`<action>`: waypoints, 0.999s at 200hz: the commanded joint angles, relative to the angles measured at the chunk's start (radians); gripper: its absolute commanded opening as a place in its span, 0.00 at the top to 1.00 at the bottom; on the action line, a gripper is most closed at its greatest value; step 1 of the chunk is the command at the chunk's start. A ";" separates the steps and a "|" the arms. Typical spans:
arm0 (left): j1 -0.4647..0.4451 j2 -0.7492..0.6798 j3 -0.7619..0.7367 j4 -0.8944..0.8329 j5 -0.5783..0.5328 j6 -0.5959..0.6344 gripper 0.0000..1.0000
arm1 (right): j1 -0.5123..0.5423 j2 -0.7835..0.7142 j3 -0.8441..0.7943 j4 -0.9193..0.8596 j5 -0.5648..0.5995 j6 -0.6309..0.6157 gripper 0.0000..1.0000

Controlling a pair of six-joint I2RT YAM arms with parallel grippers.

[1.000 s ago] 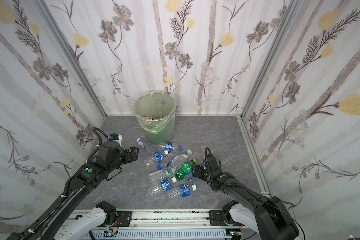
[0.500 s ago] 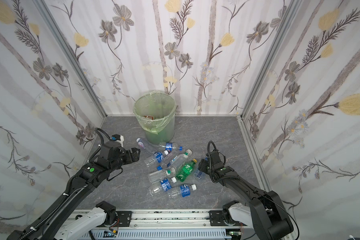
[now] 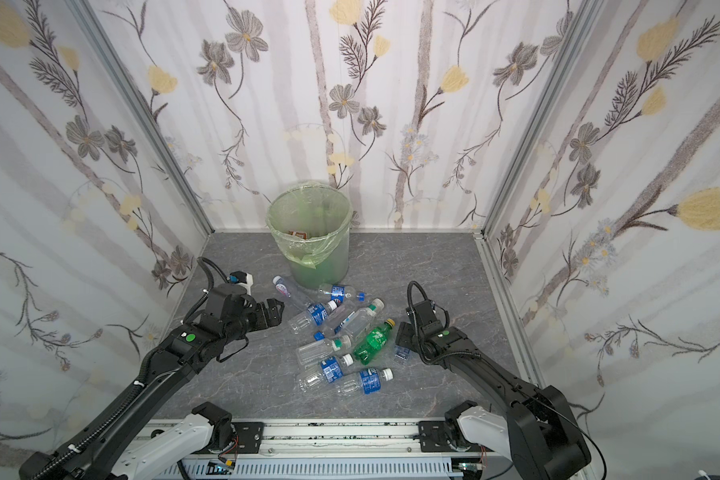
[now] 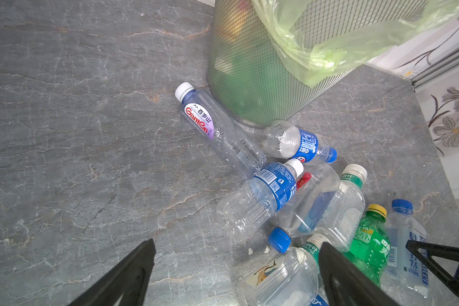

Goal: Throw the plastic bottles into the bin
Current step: 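Grasp the blue-capped soda water bottle with the right gripper while the left gripper returns, then carry the soda water bottle over the wastebasket, release it, withdraw right gripper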

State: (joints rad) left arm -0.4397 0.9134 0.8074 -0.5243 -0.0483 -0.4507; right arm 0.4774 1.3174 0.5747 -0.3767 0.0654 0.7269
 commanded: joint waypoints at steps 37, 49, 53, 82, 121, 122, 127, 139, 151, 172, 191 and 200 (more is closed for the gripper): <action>0.001 -0.031 -0.034 0.033 0.015 -0.024 0.03 | 0.009 0.117 -0.021 0.088 0.029 0.001 0.37; 0.001 -0.042 -0.042 0.034 0.010 -0.033 0.03 | 0.008 0.127 -0.021 0.088 0.046 -0.009 0.41; 0.001 -0.045 -0.044 0.032 0.009 -0.037 0.03 | 0.007 0.129 -0.019 0.089 0.051 -0.013 0.42; 0.000 -0.057 -0.059 0.033 -0.001 -0.063 0.03 | -0.002 0.128 -0.003 0.085 0.077 -0.040 0.54; 0.001 -0.064 -0.072 0.033 -0.013 -0.077 0.03 | -0.002 0.041 0.056 0.065 0.103 -0.099 0.59; 0.001 -0.065 -0.073 0.033 -0.012 -0.077 0.03 | -0.002 0.036 0.059 0.065 0.102 -0.102 0.60; 0.001 -0.066 -0.075 0.032 -0.011 -0.073 0.03 | -0.002 0.011 0.073 0.065 0.093 -0.119 0.61; 0.001 -0.069 -0.079 0.032 -0.004 -0.064 0.03 | -0.001 -0.056 0.117 0.073 0.055 -0.180 0.64; 0.001 -0.072 -0.079 0.033 0.001 -0.059 0.03 | 0.006 -0.134 0.168 0.100 0.009 -0.250 0.67; 0.000 -0.078 -0.083 0.033 -0.012 -0.066 0.03 | 0.013 -0.265 0.241 0.230 -0.126 -0.361 0.67; 0.001 -0.080 -0.090 0.032 -0.035 -0.101 0.04 | 0.018 -0.333 0.260 0.380 -0.213 -0.397 0.69; 0.001 -0.079 -0.094 0.032 -0.039 -0.122 0.04 | 0.019 -0.330 0.282 0.423 -0.239 -0.404 0.71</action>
State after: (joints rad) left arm -0.4393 0.8375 0.7223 -0.5121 -0.0528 -0.5182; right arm 0.4934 1.0080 0.8211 -0.1600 -0.0353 0.4149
